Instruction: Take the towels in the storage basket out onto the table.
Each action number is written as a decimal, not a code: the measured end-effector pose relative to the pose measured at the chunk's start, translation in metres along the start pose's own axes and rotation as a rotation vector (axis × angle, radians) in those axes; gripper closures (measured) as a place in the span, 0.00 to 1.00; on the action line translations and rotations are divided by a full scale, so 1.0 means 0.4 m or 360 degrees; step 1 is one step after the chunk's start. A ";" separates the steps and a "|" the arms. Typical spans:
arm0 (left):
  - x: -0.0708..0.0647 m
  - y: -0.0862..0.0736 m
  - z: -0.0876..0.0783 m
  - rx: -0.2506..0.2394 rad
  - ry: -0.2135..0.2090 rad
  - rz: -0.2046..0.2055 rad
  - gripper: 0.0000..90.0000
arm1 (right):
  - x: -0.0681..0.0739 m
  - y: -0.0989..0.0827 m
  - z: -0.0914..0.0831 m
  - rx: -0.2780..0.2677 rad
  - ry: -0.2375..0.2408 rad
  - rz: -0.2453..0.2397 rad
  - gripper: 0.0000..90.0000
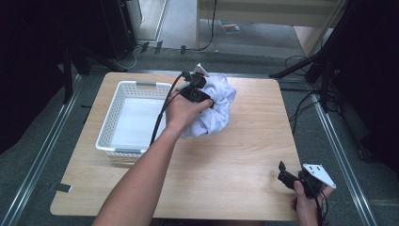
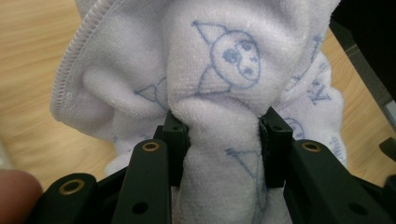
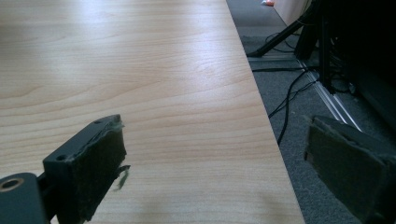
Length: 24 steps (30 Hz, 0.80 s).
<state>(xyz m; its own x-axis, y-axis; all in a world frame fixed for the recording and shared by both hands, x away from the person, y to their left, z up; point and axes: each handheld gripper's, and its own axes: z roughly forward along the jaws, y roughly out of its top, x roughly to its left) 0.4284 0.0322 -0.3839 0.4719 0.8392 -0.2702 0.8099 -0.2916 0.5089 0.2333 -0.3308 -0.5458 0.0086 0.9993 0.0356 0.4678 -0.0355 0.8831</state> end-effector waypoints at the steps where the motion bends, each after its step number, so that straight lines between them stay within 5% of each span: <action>1: -0.004 -0.003 0.015 0.0011 -0.0003 0.0012 0.71 | -0.002 0.000 0.000 0.0000 -0.0001 0.0006 0.06; 12: -0.032 -0.065 0.188 0.0128 -0.0068 -0.0042 0.70 | -0.004 0.000 0.000 -0.0010 -0.0006 0.0020 0.06; 19: -0.050 -0.093 0.252 0.0173 -0.0065 -0.0042 0.67 | -0.003 0.000 0.001 -0.0006 -0.0006 0.0012 0.06; 22: -0.063 -0.094 0.262 0.0205 -0.0064 -0.0040 0.51 | -0.001 0.000 0.000 -0.0006 -0.0008 0.0013 0.06; 23: -0.065 -0.094 0.261 0.0182 -0.0069 -0.0038 0.33 | -0.002 0.000 0.000 -0.0003 -0.0001 0.0008 0.06; 24: -0.066 -0.095 0.259 0.0172 -0.0078 -0.0041 0.33 | -0.002 0.000 0.000 -0.0003 -0.0001 0.0008 0.06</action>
<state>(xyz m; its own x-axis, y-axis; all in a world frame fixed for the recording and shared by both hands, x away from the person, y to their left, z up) 0.4213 -0.0266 -0.4809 0.4645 0.8245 -0.3231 0.8537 -0.3200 0.4108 0.2335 -0.3315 -0.5458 0.0115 0.9991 0.0397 0.4661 -0.0405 0.8838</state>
